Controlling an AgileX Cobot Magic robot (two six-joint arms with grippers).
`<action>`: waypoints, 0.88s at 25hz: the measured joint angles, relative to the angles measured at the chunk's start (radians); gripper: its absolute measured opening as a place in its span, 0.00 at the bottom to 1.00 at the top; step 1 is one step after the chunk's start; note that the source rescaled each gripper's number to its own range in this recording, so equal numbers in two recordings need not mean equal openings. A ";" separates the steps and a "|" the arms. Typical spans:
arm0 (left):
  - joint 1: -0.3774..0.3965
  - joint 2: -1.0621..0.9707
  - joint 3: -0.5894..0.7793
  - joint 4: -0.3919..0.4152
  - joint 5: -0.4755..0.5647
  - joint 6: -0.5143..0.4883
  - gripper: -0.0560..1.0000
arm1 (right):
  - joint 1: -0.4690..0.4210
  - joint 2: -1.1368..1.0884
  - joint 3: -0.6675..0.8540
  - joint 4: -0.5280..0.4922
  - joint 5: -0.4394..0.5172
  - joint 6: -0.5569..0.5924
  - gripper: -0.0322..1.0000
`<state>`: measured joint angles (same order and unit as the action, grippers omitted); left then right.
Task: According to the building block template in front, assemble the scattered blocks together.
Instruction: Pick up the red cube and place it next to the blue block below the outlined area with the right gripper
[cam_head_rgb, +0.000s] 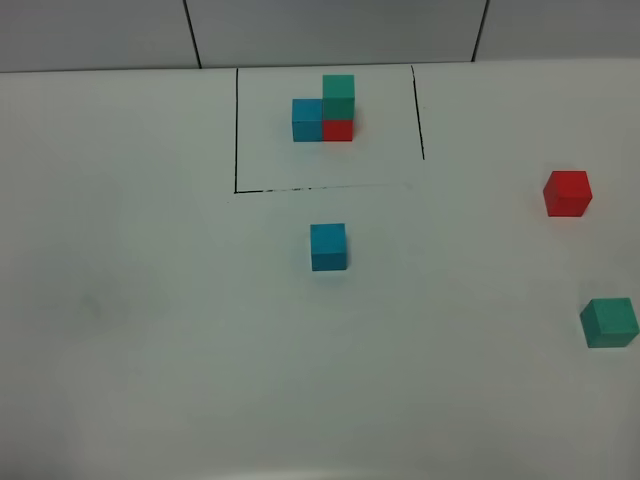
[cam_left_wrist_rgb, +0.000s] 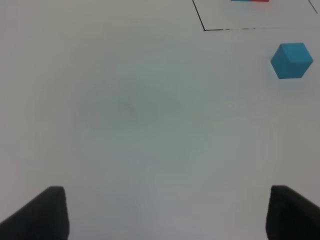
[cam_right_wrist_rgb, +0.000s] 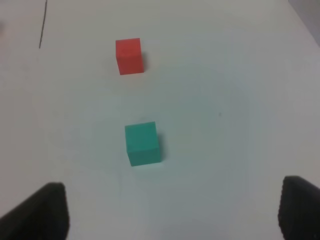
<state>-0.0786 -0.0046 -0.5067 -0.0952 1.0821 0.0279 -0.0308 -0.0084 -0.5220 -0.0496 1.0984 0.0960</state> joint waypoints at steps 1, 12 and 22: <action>0.000 0.000 0.000 0.000 0.000 -0.001 0.78 | 0.000 0.000 0.000 0.000 0.000 0.000 0.72; 0.058 0.000 0.000 0.001 0.000 -0.001 0.78 | 0.000 0.000 0.000 0.000 0.000 0.001 0.72; 0.059 0.001 0.000 0.001 0.000 -0.001 0.78 | 0.000 0.000 0.000 0.001 0.000 0.001 0.72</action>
<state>-0.0196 -0.0036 -0.5067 -0.0941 1.0821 0.0268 -0.0308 -0.0084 -0.5220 -0.0489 1.0984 0.0968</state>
